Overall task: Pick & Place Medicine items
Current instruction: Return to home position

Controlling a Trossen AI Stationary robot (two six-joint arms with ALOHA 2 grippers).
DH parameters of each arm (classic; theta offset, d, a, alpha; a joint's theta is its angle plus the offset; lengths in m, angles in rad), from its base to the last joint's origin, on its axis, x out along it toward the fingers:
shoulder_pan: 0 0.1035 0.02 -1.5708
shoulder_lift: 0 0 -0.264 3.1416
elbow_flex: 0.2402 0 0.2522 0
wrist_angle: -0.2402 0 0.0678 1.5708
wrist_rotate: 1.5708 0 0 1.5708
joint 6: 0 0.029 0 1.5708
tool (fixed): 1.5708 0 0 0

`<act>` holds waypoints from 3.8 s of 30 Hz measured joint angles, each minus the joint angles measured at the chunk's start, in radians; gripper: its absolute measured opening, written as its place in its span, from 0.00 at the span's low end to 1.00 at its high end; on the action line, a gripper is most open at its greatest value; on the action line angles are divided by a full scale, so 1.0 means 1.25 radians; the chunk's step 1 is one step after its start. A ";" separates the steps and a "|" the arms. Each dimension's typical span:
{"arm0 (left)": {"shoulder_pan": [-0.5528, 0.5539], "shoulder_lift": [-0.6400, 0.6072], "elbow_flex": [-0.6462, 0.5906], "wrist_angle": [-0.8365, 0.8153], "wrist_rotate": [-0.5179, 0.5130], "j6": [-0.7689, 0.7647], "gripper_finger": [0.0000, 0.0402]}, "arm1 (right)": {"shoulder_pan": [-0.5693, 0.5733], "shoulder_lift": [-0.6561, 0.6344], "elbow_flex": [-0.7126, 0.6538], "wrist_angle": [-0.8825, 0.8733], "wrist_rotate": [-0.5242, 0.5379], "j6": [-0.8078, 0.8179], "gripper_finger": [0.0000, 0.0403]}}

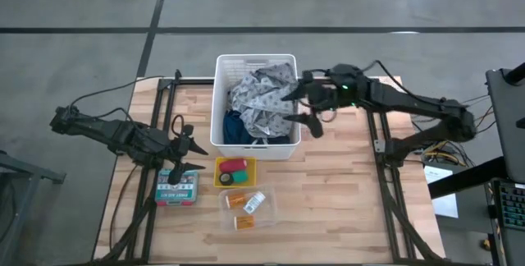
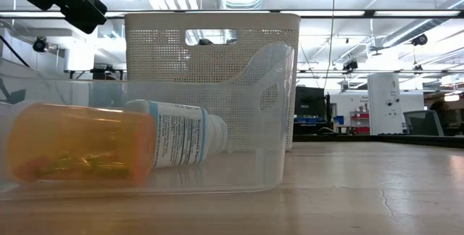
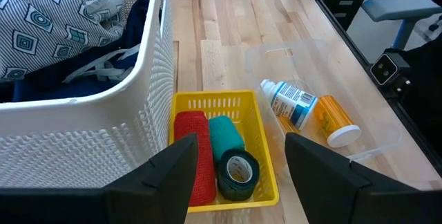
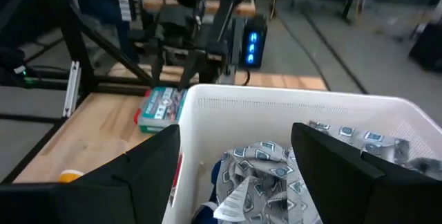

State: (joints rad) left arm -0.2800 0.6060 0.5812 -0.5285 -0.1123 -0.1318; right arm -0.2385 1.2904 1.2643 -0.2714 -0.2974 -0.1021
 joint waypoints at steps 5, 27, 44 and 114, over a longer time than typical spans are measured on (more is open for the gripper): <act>0.000 0.000 0.000 0.000 0.000 0.000 0.56 | 0.000 -0.135 -0.167 0.113 0.000 -0.030 0.67; 0.000 0.000 0.000 0.000 0.000 0.000 0.56 | 0.000 -0.653 -0.647 0.325 0.032 -0.013 0.67; 0.000 0.000 0.000 0.000 0.000 0.000 0.56 | 0.000 -1.014 -0.830 0.220 0.199 0.059 0.67; 0.000 0.000 0.000 0.002 0.000 -0.004 0.56 | 0.000 -1.025 -1.004 0.323 0.196 -0.049 0.67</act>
State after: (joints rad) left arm -0.2802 0.6060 0.5812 -0.5263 -0.1123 -0.1363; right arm -0.2382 0.0090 0.0090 0.1320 -0.0521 -0.1628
